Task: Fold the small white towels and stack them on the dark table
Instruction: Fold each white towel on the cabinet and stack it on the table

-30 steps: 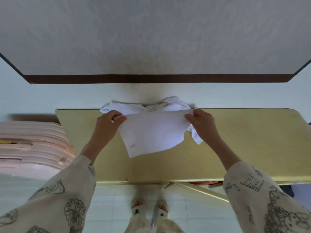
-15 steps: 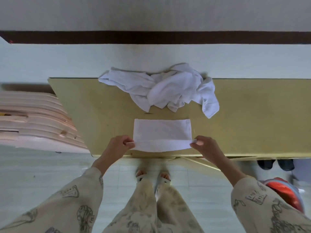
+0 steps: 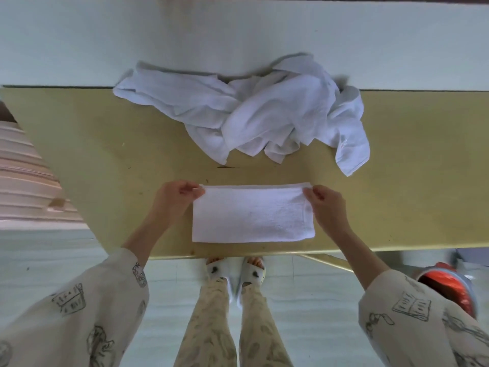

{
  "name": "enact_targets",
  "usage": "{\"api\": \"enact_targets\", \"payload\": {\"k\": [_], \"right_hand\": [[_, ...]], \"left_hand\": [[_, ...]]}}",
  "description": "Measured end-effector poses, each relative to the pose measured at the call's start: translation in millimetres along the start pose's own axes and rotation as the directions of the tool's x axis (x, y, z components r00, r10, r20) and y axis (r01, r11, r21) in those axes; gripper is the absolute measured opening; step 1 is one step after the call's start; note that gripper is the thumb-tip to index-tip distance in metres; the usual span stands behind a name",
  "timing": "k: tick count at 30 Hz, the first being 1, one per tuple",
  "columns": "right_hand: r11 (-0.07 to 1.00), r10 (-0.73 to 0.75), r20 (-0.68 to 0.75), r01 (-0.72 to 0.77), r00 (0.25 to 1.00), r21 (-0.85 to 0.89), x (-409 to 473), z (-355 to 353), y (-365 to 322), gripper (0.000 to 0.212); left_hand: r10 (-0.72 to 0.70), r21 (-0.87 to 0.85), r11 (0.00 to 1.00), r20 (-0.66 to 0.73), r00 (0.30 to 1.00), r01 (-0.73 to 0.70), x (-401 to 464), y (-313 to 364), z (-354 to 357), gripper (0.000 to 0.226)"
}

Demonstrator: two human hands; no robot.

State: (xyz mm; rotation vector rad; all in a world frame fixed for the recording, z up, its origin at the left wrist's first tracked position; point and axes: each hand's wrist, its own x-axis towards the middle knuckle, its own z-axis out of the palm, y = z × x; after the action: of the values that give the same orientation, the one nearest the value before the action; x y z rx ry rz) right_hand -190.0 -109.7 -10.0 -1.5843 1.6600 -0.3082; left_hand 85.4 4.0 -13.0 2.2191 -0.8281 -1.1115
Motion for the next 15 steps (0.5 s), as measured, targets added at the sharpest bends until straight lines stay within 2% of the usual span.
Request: {"api": "enact_targets", "payload": {"k": [4,8,15], "right_hand": [[0.998,0.039,-0.019,-0.038,0.999,0.043,12.9,7.4,5.9,0.009],[0.999,0.043,-0.032,-0.043,0.999,0.0,21.9,12.7,10.8,0.015],[0.994,0.06,-0.008,-0.061,0.998,-0.089,28.3,15.0,10.6,0.011]], "left_hand": [[-0.035,0.04,0.999,-0.037,0.999,0.036,11.1,-0.8,8.2,0.021],[-0.072,0.095,0.993,-0.042,0.997,0.075,17.0,2.2,11.3,0.021],[-0.116,0.127,0.984,-0.067,0.991,0.123,16.9,7.6,14.3,0.022]]}}
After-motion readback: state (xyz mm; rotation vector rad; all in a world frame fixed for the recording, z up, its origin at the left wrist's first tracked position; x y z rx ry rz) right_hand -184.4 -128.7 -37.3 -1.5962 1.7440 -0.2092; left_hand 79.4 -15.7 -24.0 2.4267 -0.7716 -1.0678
